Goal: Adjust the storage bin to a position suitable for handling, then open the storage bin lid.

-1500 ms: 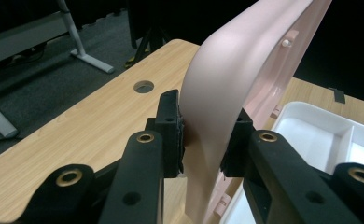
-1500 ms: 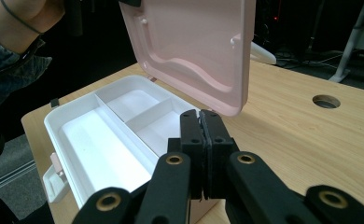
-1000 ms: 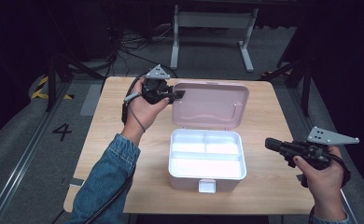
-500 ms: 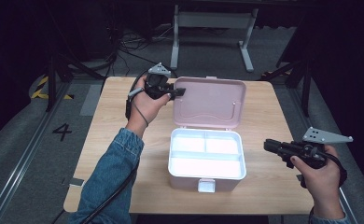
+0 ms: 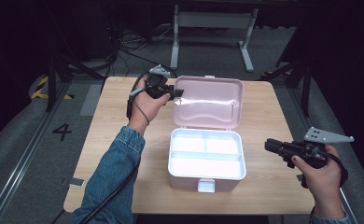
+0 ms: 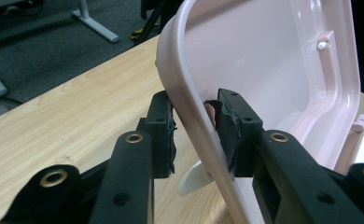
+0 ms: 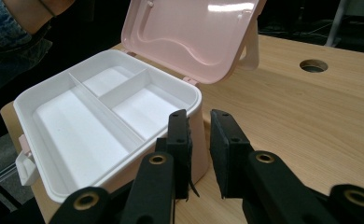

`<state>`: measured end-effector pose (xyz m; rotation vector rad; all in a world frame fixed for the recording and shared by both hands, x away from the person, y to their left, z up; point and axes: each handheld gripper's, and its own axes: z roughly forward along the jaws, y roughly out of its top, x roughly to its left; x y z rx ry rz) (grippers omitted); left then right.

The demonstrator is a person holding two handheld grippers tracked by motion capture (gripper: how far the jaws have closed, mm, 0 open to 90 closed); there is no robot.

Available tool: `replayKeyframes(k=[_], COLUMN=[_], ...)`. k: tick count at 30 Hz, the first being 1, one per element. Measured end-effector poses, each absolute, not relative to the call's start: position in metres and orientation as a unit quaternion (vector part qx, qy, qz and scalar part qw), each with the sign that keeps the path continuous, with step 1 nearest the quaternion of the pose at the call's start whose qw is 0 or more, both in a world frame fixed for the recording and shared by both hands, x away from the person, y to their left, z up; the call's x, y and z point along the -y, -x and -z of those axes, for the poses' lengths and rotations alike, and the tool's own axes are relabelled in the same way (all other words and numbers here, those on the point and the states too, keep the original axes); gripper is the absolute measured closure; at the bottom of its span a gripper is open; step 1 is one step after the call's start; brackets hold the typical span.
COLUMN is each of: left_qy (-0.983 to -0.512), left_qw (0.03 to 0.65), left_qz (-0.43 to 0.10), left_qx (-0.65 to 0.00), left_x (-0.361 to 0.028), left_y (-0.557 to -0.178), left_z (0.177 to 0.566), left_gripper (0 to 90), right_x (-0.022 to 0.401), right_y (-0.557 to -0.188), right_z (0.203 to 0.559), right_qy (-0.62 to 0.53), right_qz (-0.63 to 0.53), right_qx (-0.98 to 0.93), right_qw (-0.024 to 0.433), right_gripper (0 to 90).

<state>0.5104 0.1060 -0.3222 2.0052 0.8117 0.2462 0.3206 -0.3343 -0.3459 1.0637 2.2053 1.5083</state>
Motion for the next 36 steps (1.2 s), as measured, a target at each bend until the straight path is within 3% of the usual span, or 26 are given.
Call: replayKeyframes(k=[14,26,36], left_qy=[-0.821,-0.813,-0.817], left_qw=[0.442,0.447,0.459], left_qz=[-0.091,-0.087,-0.103], left_qx=[-0.350,-0.363,-0.332], left_x=[-0.105,-0.109,-0.115], left_y=[-0.516,-0.513,-0.486], left_z=[0.337,0.336,0.312], left_gripper=[65.3,52.6,45.1], right_x=[0.336,0.337,0.337], right_y=[-0.321,-0.319,-0.323], right_z=[0.347,0.344,0.346], right_qy=[-0.368,-0.368,-0.371], right_qz=[-0.522,-0.527,-0.527], right_qx=[-0.758,-0.754,-0.754], right_qw=[0.132,0.136,0.130], right_gripper=[77.4,76.4,75.1])
